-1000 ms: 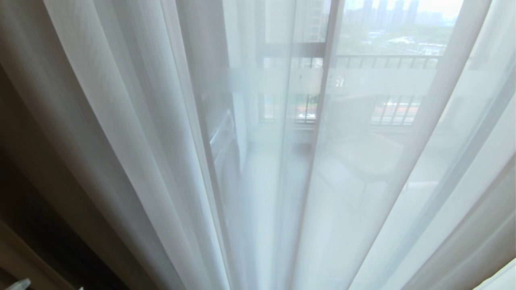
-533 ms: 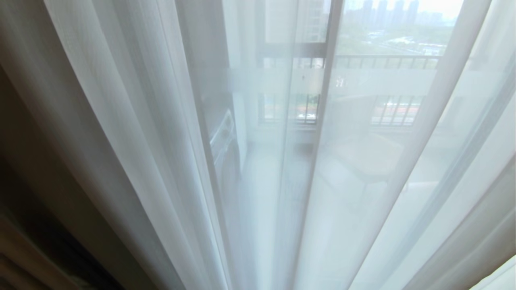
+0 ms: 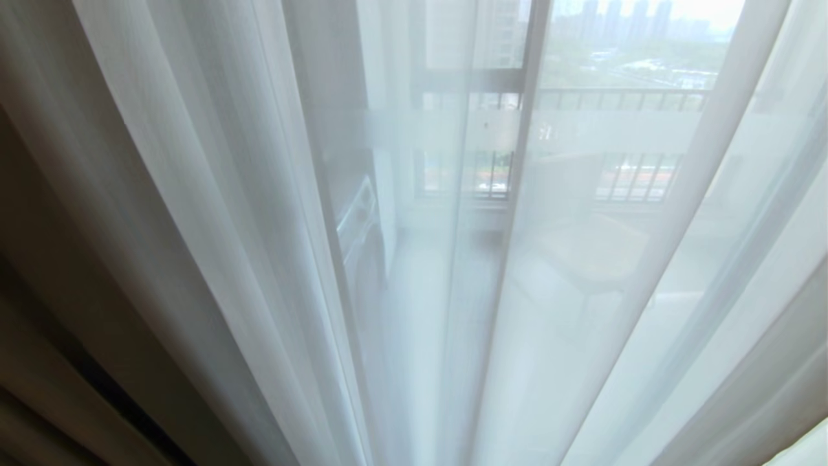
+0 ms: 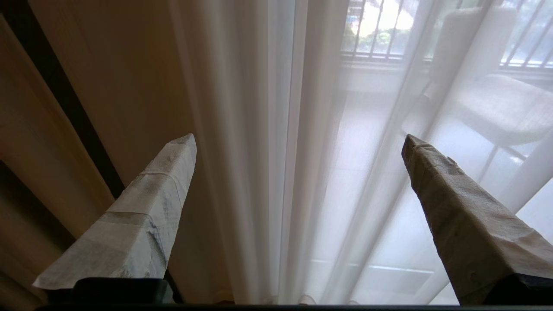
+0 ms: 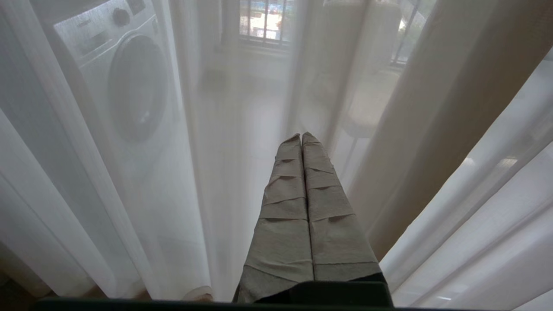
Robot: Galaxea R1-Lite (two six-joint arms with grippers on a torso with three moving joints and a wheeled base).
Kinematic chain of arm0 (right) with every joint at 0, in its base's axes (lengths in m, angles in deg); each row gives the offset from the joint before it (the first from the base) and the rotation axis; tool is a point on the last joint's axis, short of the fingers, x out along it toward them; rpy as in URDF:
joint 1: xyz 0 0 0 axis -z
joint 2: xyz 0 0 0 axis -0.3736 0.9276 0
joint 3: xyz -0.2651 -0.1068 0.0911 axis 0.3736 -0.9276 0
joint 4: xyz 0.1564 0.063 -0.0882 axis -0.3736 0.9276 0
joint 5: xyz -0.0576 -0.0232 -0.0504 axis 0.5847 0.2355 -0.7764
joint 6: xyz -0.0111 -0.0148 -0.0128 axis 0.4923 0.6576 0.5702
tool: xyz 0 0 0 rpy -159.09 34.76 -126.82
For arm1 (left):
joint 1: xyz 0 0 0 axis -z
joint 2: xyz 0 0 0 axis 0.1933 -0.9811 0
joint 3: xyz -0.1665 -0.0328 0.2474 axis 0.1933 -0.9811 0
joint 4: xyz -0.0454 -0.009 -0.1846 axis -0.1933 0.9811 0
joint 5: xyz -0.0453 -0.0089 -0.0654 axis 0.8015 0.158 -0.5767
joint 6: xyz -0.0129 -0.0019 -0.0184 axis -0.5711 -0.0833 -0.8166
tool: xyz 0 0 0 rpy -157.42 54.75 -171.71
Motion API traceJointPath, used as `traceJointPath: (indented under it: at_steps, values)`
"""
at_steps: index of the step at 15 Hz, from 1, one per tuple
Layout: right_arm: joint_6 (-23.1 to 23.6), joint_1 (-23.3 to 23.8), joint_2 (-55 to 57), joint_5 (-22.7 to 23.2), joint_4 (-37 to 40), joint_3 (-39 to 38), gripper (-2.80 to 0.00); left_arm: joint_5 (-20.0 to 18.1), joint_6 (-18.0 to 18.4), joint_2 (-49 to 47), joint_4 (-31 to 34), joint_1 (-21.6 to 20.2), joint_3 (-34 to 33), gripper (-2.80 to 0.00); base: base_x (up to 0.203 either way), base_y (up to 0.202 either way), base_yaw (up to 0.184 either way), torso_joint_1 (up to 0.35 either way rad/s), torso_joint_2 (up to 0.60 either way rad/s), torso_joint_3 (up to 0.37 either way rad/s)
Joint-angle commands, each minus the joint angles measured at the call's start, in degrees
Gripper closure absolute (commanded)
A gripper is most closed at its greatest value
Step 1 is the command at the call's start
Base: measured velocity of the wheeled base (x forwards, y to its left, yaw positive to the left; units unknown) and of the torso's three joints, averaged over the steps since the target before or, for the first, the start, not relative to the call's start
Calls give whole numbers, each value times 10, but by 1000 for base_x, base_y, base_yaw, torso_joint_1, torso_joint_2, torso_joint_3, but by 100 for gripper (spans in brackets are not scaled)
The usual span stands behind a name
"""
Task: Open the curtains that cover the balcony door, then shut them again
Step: Close the outer curtains on both sides
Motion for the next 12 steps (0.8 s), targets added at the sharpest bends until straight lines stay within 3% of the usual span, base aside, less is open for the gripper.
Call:
traceJointPath:
  at_steps: [1, 12]
  values:
    - [1, 0, 0, 0, 0, 0, 0, 1, 0, 1, 0, 0, 0, -280, 0, 0, 0, 0, 0, 0]
    - [-3, 0, 0, -1, 0, 0, 0, 0, 0, 1, 1, 1, 1, -280, 0, 0, 0, 0, 0, 0]
